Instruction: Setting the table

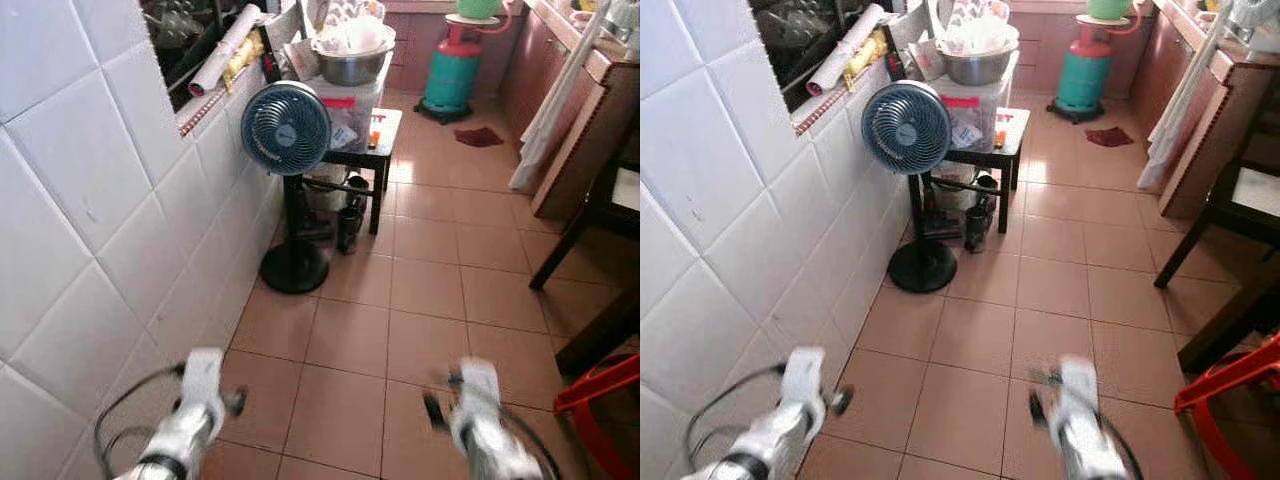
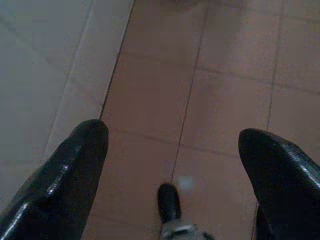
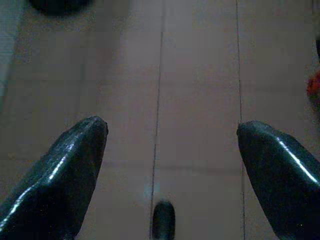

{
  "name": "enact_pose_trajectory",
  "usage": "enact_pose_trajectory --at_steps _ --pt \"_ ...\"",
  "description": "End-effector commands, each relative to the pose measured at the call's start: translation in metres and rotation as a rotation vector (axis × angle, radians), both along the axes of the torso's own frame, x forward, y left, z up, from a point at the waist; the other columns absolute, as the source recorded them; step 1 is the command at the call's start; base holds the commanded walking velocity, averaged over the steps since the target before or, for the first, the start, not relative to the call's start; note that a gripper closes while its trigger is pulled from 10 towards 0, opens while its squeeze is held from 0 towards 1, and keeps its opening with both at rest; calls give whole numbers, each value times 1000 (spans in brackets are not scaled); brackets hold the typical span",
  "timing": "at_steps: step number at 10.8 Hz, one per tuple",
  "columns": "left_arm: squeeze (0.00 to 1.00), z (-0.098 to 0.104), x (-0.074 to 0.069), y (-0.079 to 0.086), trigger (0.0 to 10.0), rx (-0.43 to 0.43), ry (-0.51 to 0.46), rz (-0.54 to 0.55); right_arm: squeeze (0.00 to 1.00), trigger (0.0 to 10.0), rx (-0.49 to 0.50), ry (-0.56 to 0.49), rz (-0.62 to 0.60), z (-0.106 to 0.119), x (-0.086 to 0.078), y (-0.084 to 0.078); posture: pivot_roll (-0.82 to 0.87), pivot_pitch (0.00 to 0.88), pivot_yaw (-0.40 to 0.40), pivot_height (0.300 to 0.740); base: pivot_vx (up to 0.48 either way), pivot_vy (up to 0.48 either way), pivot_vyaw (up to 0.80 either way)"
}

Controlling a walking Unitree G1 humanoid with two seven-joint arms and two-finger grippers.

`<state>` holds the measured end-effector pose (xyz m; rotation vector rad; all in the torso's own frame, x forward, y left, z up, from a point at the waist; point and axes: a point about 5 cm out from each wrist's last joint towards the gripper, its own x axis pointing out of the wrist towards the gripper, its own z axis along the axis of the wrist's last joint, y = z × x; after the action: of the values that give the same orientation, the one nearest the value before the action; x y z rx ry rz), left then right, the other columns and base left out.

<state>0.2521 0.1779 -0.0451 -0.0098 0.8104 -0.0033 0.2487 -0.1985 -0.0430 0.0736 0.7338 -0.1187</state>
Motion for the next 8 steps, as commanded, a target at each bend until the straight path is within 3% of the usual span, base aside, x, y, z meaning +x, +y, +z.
enact_pose_trajectory --at_steps 1,8 --pt "0 1 1 1 10000 15 5 -7 0 10000 4 -12 35 3 5 6 45 0 23 740 0 0 0" --pt "0 -7 -10 4 10000 36 47 15 0 10000 -20 6 102 3 6 6 69 0 -31 740 0 0 0"
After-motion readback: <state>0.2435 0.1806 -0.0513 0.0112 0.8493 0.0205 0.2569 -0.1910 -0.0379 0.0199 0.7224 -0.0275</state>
